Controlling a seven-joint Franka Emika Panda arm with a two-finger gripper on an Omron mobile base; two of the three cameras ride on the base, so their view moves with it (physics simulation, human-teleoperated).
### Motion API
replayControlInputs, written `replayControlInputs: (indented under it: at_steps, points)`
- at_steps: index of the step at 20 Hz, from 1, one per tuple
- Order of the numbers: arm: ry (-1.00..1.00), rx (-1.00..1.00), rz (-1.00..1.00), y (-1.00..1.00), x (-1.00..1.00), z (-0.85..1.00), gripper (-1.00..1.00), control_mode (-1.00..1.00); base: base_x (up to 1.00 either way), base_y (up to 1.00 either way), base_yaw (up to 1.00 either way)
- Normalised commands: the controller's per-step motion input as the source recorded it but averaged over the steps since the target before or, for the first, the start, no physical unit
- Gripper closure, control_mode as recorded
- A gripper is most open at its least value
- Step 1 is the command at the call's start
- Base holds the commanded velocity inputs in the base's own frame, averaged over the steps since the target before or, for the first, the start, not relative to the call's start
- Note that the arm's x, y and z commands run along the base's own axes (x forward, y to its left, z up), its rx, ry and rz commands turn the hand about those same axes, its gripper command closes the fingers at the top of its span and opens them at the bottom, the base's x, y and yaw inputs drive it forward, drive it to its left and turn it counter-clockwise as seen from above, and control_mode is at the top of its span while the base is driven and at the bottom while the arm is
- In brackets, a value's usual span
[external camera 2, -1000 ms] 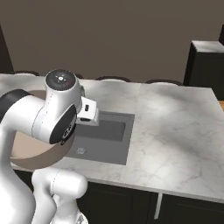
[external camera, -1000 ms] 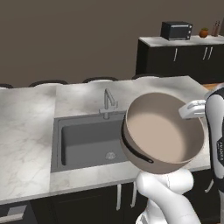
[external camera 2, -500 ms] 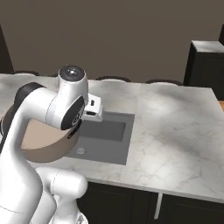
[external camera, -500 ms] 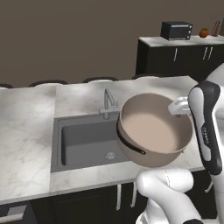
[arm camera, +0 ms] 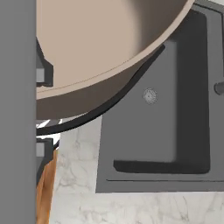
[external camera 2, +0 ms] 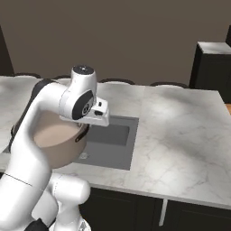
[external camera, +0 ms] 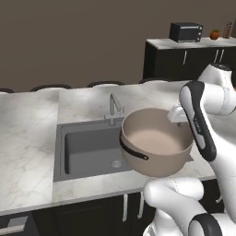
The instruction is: Move the pot and pan from the stove into the sink.
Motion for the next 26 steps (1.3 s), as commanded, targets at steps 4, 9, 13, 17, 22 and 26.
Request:
replayControlInputs:
  at_steps: [4, 9, 13, 17, 22, 26]
  points:
    - [0.21, -0.05, 0.00, -0.01, 0.06, -0.56, 1.00, -1.00, 0.00, 0.00, 0.00]
    - [0.10, -0.02, -0.01, 0.00, 0.25, -0.37, 1.00, -1.00, 0.00, 0.00, 0.00]
    - [0.02, 0.00, -0.06, 0.00, 0.64, -0.17, 1.00, -1.00, 0.00, 0.00, 0.00]
    - [0.02, 0.01, -0.11, 0.00, 0.90, 0.00, 1.00, -1.00, 0.00, 0.00, 0.00]
    - [0.01, 0.00, -0.09, 0.00, 0.70, -0.08, 1.00, -1.00, 0.00, 0.00, 0.00]
    - [0.00, -0.01, -0.07, 0.00, 0.57, -0.19, 1.00, -1.00, 0.00, 0.00, 0.00]
